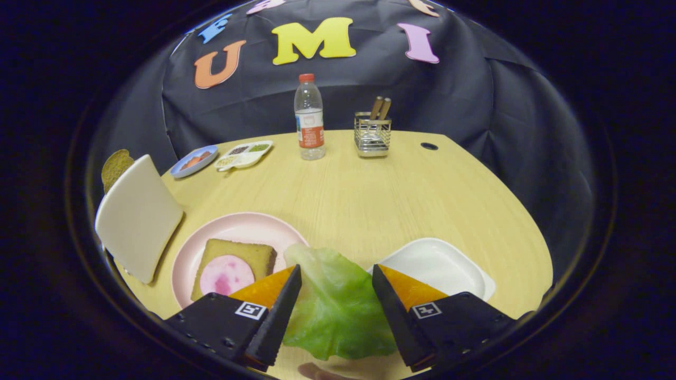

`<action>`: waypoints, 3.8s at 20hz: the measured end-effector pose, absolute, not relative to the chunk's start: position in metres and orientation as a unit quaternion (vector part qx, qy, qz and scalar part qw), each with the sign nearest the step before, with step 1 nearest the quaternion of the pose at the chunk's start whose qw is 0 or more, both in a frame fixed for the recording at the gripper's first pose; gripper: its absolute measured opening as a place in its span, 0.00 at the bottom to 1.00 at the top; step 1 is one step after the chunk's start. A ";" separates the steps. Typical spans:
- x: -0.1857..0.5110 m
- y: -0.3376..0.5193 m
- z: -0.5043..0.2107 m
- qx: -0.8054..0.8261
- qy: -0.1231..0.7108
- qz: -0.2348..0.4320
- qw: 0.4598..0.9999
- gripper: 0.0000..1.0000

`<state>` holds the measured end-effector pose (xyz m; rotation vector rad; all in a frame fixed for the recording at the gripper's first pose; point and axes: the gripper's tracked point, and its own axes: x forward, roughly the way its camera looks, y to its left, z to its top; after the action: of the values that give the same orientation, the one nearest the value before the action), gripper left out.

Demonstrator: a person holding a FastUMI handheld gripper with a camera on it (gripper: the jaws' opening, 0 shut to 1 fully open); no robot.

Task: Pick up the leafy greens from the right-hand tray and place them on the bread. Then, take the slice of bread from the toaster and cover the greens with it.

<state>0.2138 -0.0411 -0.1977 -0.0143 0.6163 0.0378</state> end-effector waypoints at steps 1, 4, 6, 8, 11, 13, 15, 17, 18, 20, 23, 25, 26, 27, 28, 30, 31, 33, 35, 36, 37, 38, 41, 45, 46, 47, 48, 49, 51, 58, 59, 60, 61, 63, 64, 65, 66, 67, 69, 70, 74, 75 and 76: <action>0.215 -0.039 -0.200 -0.004 0.308 0.020 0.951 0.84; 0.216 -0.037 -0.202 -0.002 0.308 0.021 0.951 0.81; 0.213 -0.036 -0.199 -0.006 0.303 0.024 0.953 0.60; 0.211 -0.037 -0.195 -0.010 0.297 0.023 0.954 0.44; 0.207 -0.034 -0.194 -0.004 0.298 0.030 0.954 0.23; 0.204 -0.041 -0.191 -0.002 0.296 0.014 0.955 0.07; 0.201 -0.043 -0.177 -0.014 0.273 0.006 0.962 0.07; 0.199 -0.041 -0.167 -0.019 0.263 0.006 0.965 0.07; 0.197 -0.040 -0.161 -0.016 0.259 0.007 0.966 0.07; 0.194 -0.028 -0.150 -0.014 0.250 0.024 0.968 0.07; 0.195 0.000 -0.140 -0.020 0.243 0.052 0.968 0.07; 0.198 0.026 -0.142 -0.022 0.248 0.073 0.966 0.07; 0.201 0.038 -0.145 -0.023 0.249 0.083 0.965 0.07; 0.205 0.051 -0.148 -0.022 0.253 0.093 0.963 0.07; 0.210 0.061 -0.155 -0.020 0.261 0.096 0.960 0.07; 0.218 0.077 -0.170 -0.018 0.279 0.096 0.955 0.07; 0.222 0.080 -0.176 -0.020 0.285 0.091 0.954 0.07; 0.229 0.083 -0.187 -0.023 0.291 0.082 0.953 0.07; 0.231 0.088 -0.194 -0.022 0.297 0.085 0.951 0.21; 0.231 0.087 -0.196 -0.023 0.296 0.083 0.951 0.27; 0.230 0.087 -0.194 -0.024 0.293 0.081 0.952 0.32; 0.230 0.085 -0.191 -0.025 0.291 0.077 0.953 0.37; 0.225 0.081 -0.185 -0.034 0.286 0.070 0.955 0.71; 0.212 0.086 -0.154 -0.035 0.267 0.072 0.960 0.87; 0.207 0.089 -0.142 -0.037 0.261 0.073 0.962 0.90; 0.202 0.093 -0.127 -0.040 0.251 0.076 0.964 0.93; 0.196 0.101 -0.110 -0.043 0.242 0.080 0.966 0.96; 0.191 0.110 -0.094 -0.045 0.232 0.087 0.968 0.96; 0.178 0.132 -0.061 -0.048 0.214 0.101 0.970 0.96; 0.157 0.226 0.004 -0.078 0.182 0.143 0.970 0.96; 0.158 0.241 0.007 -0.081 0.184 0.147 0.969 0.96; 0.159 0.256 0.007 -0.081 0.188 0.150 0.967 0.96; 0.161 0.271 0.006 -0.078 0.194 0.154 0.966 0.96; 0.171 0.299 -0.001 -0.077 0.210 0.156 0.962 0.96; 0.177 0.307 -0.006 -0.080 0.218 0.152 0.961 0.96; 0.185 0.316 -0.014 -0.083 0.229 0.146 0.959 0.96; 0.190 0.322 -0.020 -0.086 0.237 0.141 0.957 0.96; 0.195 0.325 -0.029 -0.090 0.249 0.132 0.955 0.96; 0.202 0.333 -0.044 -0.094 0.267 0.125 0.951 0.93; 0.203 0.334 -0.051 -0.098 0.277 0.115 0.949 0.92; 0.207 0.332 -0.067 -0.091 0.306 0.079 0.944 0.64; 0.207 0.331 -0.068 -0.092 0.310 0.074 0.943 0.53; 0.204 0.329 -0.066 -0.094 0.312 0.068 0.943 0.42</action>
<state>0.2040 0.3290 -0.0658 -0.1909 0.6362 0.1379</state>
